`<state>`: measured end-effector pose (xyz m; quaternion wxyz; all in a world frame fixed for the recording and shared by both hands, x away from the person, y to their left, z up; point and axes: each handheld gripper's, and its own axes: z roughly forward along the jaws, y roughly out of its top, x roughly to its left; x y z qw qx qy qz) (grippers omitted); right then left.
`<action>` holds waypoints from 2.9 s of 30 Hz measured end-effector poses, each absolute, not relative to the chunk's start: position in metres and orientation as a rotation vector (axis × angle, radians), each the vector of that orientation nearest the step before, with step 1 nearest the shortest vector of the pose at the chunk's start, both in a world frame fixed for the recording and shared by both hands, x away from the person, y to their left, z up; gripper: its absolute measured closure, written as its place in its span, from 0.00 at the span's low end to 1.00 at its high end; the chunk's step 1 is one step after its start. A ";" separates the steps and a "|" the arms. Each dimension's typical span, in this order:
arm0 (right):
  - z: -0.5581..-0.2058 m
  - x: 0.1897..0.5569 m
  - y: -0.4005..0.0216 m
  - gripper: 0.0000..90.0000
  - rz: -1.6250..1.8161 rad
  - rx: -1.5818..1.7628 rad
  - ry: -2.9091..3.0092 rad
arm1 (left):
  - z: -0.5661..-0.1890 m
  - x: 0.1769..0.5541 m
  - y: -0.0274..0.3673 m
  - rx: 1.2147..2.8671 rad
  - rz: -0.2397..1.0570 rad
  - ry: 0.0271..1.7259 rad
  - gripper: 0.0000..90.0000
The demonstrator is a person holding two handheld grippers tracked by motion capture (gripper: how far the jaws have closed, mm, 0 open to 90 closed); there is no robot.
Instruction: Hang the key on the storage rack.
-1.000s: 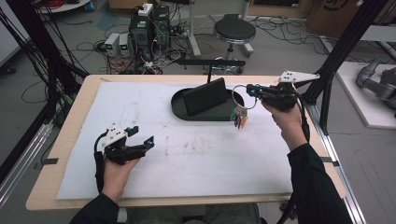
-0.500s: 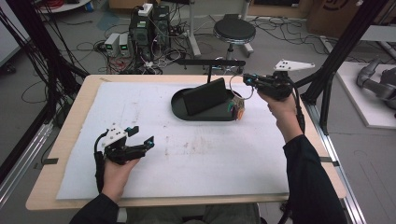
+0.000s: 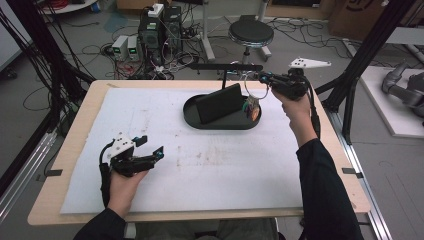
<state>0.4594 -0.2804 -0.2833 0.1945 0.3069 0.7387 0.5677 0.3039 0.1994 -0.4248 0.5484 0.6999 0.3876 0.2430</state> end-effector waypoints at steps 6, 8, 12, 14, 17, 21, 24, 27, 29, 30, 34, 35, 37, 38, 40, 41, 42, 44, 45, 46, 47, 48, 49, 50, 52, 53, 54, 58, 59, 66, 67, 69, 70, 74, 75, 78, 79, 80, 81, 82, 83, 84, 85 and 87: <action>-0.289 0.467 -0.280 0.98 1.574 0.901 2.058 | -0.425 0.304 0.200 1.658 0.577 0.920 0.27; -0.291 0.469 -0.278 0.98 1.561 0.901 2.053 | -0.425 0.304 0.201 1.660 0.578 0.918 0.27; -0.294 0.474 -0.277 0.98 1.556 0.925 2.043 | -0.425 0.305 0.200 1.659 0.576 0.919 0.27; -0.295 0.476 -0.277 0.98 1.541 0.933 2.035 | -0.425 0.306 0.200 1.662 0.575 0.919 0.27; -0.296 0.479 -0.278 0.98 1.537 0.956 2.023 | -0.426 0.306 0.200 1.665 0.572 0.917 0.27; -0.299 0.483 -0.279 0.98 1.528 0.982 2.009 | -0.426 0.306 0.201 1.664 0.574 0.920 0.27; -0.301 0.487 -0.280 0.98 1.522 1.004 2.000 | -0.426 0.305 0.201 1.660 0.576 0.924 0.27; -0.303 0.490 -0.281 0.98 1.516 1.019 1.987 | -0.427 0.305 0.202 1.663 0.578 0.924 0.27; -0.303 0.492 -0.281 0.98 1.504 1.035 1.986 | -0.427 0.304 0.202 1.662 0.576 0.928 0.27; -0.304 0.494 -0.281 0.98 1.503 1.041 1.985 | -0.427 0.304 0.202 1.662 0.577 0.928 0.27; -0.304 0.498 -0.280 0.98 1.490 1.051 1.985 | -0.427 0.304 0.203 1.659 0.578 0.929 0.27; -0.304 0.498 -0.279 0.98 1.477 1.042 1.984 | -0.427 0.304 0.203 1.660 0.578 0.929 0.27; -0.304 0.499 -0.278 0.98 1.476 1.043 1.975 | -0.428 0.304 0.204 1.660 0.578 0.930 0.27; -0.305 0.499 -0.277 0.98 1.470 1.043 1.977 | -0.428 0.304 0.204 1.660 0.578 0.929 0.27; -0.306 0.501 -0.277 0.98 1.458 1.051 1.977 | -0.428 0.303 0.204 1.661 0.579 0.928 0.27; -0.307 0.501 -0.278 0.98 1.462 1.058 1.978 | -0.428 0.303 0.204 1.661 0.579 0.928 0.27; -0.307 0.502 -0.278 0.98 1.462 1.062 1.978 | -0.428 0.303 0.204 1.660 0.578 0.929 0.27; -0.308 0.502 -0.277 0.98 1.450 1.064 1.975 | -0.428 0.303 0.204 1.659 0.578 0.930 0.27; -0.308 0.502 -0.277 0.98 1.449 1.067 1.974 | -0.428 0.303 0.204 1.660 0.578 0.930 0.27; -0.308 0.502 -0.277 0.98 1.449 1.068 1.970 | -0.428 0.303 0.204 1.658 0.579 0.930 0.27; -0.309 0.502 -0.277 0.98 1.456 1.078 1.966 | -0.428 0.303 0.204 1.658 0.579 0.929 0.27; -0.309 0.503 -0.277 0.98 1.456 1.077 1.964 | -0.427 0.303 0.204 1.660 0.580 0.927 0.27; -0.309 0.503 -0.277 0.98 1.448 1.076 1.963 | -0.427 0.303 0.204 1.658 0.580 0.927 0.27; -0.310 0.503 -0.277 0.98 1.450 1.081 1.960 | -0.427 0.303 0.204 1.661 0.579 0.924 0.27; -0.310 0.504 -0.277 0.98 1.446 1.089 1.954 | -0.427 0.302 0.204 1.660 0.579 0.924 0.27; -0.310 0.504 -0.277 0.98 1.445 1.096 1.949 | -0.427 0.302 0.204 1.660 0.579 0.923 0.27; -0.311 0.505 -0.278 0.98 1.442 1.097 1.951 | -0.427 0.302 0.204 1.663 0.579 0.922 0.27; -0.313 0.506 -0.281 0.98 1.457 1.128 1.948 | -0.427 0.302 0.205 1.659 0.578 0.926 0.27; -0.313 0.507 -0.282 0.98 1.456 1.132 1.946 | -0.427 0.302 0.205 1.659 0.580 0.925 0.27; -0.315 0.509 -0.284 0.98 1.458 1.145 1.949 | -0.427 0.301 0.205 1.657 0.579 0.923 0.27; -0.315 0.509 -0.285 0.98 1.460 1.143 1.951 | -0.427 0.301 0.205 1.658 0.578 0.923 0.27; -0.315 0.509 -0.284 0.98 1.456 1.146 1.949 | -0.427 0.301 0.205 1.659 0.579 0.919 0.27; -0.316 0.509 -0.284 0.98 1.452 1.149 1.951 | -0.427 0.301 0.205 1.659 0.579 0.919 0.27; -0.318 0.510 -0.282 0.98 1.438 1.162 1.955 | -0.427 0.301 0.205 1.659 0.578 0.918 0.27; -0.318 0.510 -0.282 0.98 1.433 1.166 1.952 | -0.427 0.300 0.205 1.660 0.576 0.916 0.27; -0.318 0.510 -0.280 0.98 1.412 1.163 1.954 | -0.427 0.300 0.205 1.657 0.575 0.919 0.27; -0.319 0.510 -0.279 0.97 1.403 1.164 1.955 | -0.427 0.300 0.206 1.658 0.575 0.918 0.27; -0.319 0.510 -0.279 0.96 1.393 1.167 1.956 | -0.427 0.300 0.206 1.659 0.575 0.917 0.27; -0.319 0.510 -0.279 0.95 1.382 1.169 1.956 | -0.427 0.300 0.206 1.661 0.575 0.915 0.27; -0.319 0.510 -0.279 0.94 1.374 1.176 1.954 | -0.427 0.300 0.206 1.662 0.575 0.915 0.27; -0.319 0.510 -0.279 0.93 1.366 1.182 1.952 | -0.427 0.300 0.205 1.662 0.577 0.915 0.27; -0.319 0.510 -0.280 0.93 1.360 1.189 1.946 | -0.427 0.300 0.205 1.665 0.576 0.914 0.27; -0.319 0.510 -0.281 0.93 1.356 1.190 1.943 | -0.427 0.300 0.205 1.667 0.576 0.914 0.27; -0.319 0.509 -0.281 0.90 1.333 1.192 1.938 | -0.427 0.300 0.205 1.668 0.576 0.915 0.27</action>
